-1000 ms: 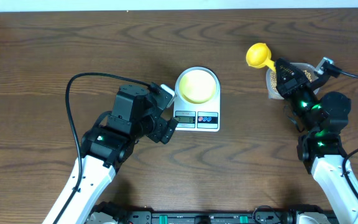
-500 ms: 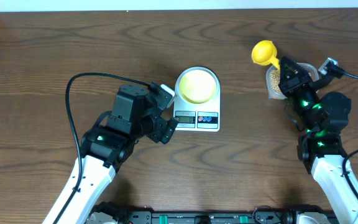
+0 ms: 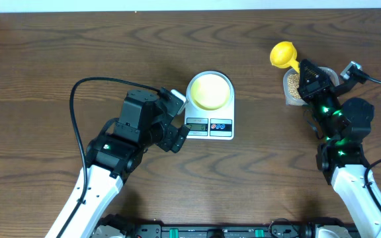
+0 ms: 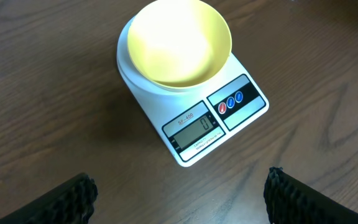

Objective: Scoop item into bowl and weigh 50g on scale

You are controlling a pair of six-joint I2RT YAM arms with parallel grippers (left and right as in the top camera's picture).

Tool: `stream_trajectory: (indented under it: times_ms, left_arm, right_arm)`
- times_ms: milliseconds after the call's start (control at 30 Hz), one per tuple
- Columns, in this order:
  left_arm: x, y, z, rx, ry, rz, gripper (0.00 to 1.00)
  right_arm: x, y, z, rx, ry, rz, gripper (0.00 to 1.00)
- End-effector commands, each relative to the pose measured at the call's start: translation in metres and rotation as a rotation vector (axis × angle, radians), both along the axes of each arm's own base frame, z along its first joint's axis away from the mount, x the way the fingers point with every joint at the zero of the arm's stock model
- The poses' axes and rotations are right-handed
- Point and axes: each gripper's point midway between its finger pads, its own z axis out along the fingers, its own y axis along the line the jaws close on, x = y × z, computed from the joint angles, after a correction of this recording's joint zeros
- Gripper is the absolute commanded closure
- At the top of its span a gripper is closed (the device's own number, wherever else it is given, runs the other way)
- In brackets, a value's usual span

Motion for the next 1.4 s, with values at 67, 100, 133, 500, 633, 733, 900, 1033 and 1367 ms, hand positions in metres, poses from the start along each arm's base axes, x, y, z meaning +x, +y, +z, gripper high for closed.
stream_trajectory:
  times_ms: [67,100,133,500,633,733,900,1033,1367]
  left_arm:
    - [-0.003,0.0,-0.007,0.002,0.015,-0.015,0.12]
    - [-0.003,0.0,-0.007,0.002,0.015,-0.015,0.12]
    - [-0.003,0.0,-0.007,0.002,0.015,-0.015,0.12]
    - [-0.003,0.0,-0.007,0.002,0.015,-0.016,0.12]
    - [-0.003,0.0,-0.007,0.002,0.015,-0.015,0.12]
    - [-0.003,0.0,-0.007,0.002,0.015,-0.016,0.12]
    - [-0.003,0.0,-0.007,0.002,0.015,-0.016,0.12]
    - [-0.003,0.0,-0.007,0.002,0.015,-0.015,0.12]
    - [-0.003,0.0,-0.007,0.002,0.015,-0.015,0.12]
  right_arm:
    - [0.003,-0.004,0.007,-0.016,-0.02,-0.018,0.99]
    - [0.003,-0.004,0.007,-0.016,-0.02,-0.018,0.99]
    - [0.003,-0.004,0.007,-0.016,-0.02,-0.018,0.99]
    - [0.001,0.0,0.001,-0.016,0.003,0.009,0.99]
    - [-0.001,0.006,0.0,-0.014,0.007,0.045,0.99]
    - [-0.001,0.008,0.0,-0.014,0.008,0.059,0.99]
    - [-0.002,0.009,0.0,-0.013,0.008,0.065,0.99]
    - [-0.002,0.01,-0.002,-0.013,0.014,0.068,0.99]
    - [-0.003,0.01,-0.012,-0.012,0.057,0.071,0.99]
